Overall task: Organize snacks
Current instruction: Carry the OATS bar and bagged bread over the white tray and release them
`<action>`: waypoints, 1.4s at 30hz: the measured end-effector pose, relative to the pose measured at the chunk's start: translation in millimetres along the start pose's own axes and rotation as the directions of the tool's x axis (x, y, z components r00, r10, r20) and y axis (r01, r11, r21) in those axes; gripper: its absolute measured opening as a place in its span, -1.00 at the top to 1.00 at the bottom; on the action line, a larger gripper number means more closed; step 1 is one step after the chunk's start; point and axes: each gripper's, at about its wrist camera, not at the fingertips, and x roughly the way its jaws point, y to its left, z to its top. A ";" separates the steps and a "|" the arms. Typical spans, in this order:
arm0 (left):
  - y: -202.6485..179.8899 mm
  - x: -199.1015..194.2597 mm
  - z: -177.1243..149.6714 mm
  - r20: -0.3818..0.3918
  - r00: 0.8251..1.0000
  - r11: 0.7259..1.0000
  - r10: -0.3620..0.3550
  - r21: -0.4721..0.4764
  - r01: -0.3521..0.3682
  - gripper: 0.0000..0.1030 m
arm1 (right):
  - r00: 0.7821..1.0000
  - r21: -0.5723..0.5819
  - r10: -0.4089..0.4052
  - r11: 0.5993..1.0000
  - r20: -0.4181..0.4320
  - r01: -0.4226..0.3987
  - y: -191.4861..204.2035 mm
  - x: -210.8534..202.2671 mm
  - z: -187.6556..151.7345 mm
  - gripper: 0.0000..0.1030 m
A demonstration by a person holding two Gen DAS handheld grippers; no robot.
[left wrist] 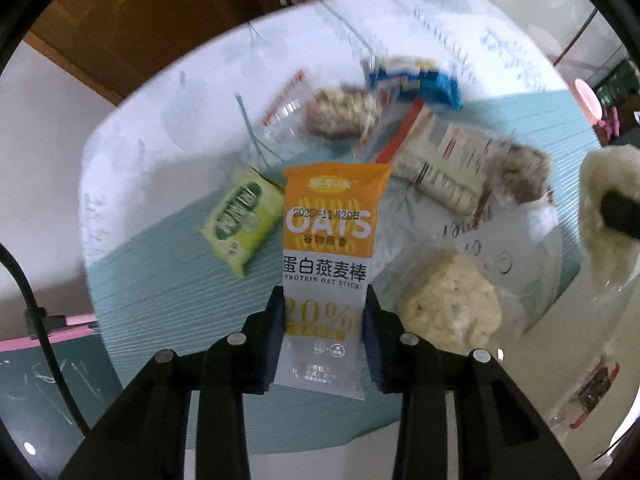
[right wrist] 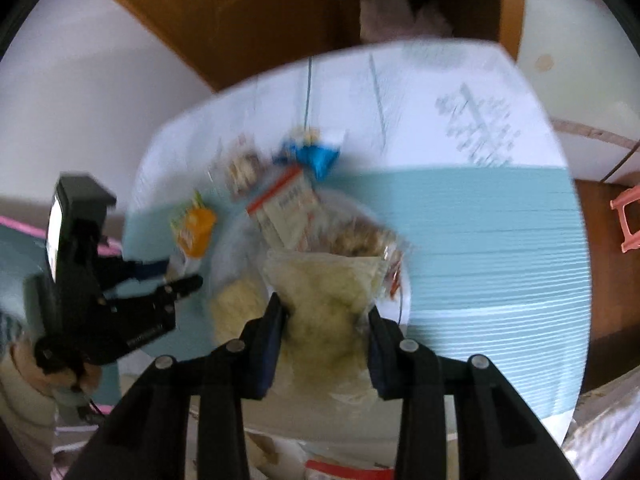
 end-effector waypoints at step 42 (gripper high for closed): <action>-93.5 -167.7 -214.2 0.212 0.971 0.992 -0.112 -0.031 0.122 0.26 | 0.985 -0.143 0.009 0.990 0.171 0.016 66.6 -156.4 -172.1 0.25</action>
